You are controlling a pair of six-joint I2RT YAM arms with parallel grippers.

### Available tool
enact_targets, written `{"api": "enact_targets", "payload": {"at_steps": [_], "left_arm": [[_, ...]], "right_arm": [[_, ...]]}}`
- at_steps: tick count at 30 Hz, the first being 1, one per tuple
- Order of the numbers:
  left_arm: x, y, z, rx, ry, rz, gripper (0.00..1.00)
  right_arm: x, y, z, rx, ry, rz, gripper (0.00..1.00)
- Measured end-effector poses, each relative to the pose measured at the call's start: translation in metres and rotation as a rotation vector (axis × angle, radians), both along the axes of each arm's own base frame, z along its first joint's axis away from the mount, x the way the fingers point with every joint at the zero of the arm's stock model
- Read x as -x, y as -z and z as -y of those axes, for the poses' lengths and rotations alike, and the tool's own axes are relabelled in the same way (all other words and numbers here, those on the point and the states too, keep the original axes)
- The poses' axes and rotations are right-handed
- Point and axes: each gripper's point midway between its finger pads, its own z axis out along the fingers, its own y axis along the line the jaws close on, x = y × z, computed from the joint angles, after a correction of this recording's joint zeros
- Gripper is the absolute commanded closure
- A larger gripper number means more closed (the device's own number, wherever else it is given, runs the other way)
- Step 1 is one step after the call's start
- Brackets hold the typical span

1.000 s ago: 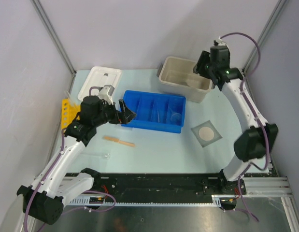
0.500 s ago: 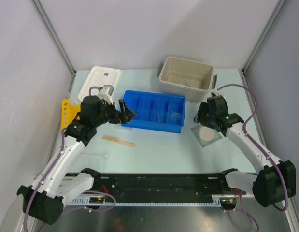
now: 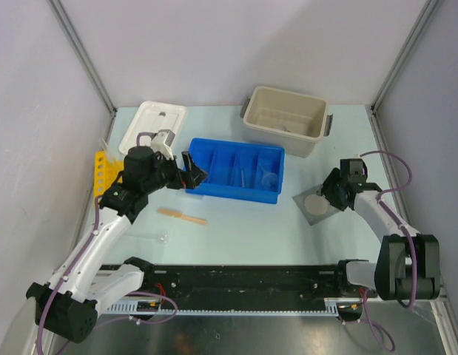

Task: Organize the chemistry lab equipment

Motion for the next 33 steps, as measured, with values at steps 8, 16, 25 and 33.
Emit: {"api": "enact_targets", "payload": {"at_steps": [8, 16, 25, 33], "left_arm": [[0.000, 0.000, 0.000, 0.000, 0.000, -0.001, 0.00], [0.000, 0.000, 0.000, 0.000, 0.000, -0.001, 0.01], [0.000, 0.000, 0.000, -0.001, -0.001, 0.000, 0.01], [0.003, 0.000, 0.005, 0.002, 0.022, -0.002, 0.02]], "right_arm": [[0.002, 0.033, -0.015, -0.022, -0.049, -0.096, 0.40], [0.010, 0.044, -0.043, 0.021, -0.136, -0.130, 0.42], [0.035, 0.043, -0.091, 0.026, -0.209, -0.112, 0.42], [0.064, 0.025, -0.111, -0.081, -0.212, -0.107, 0.42]]}}
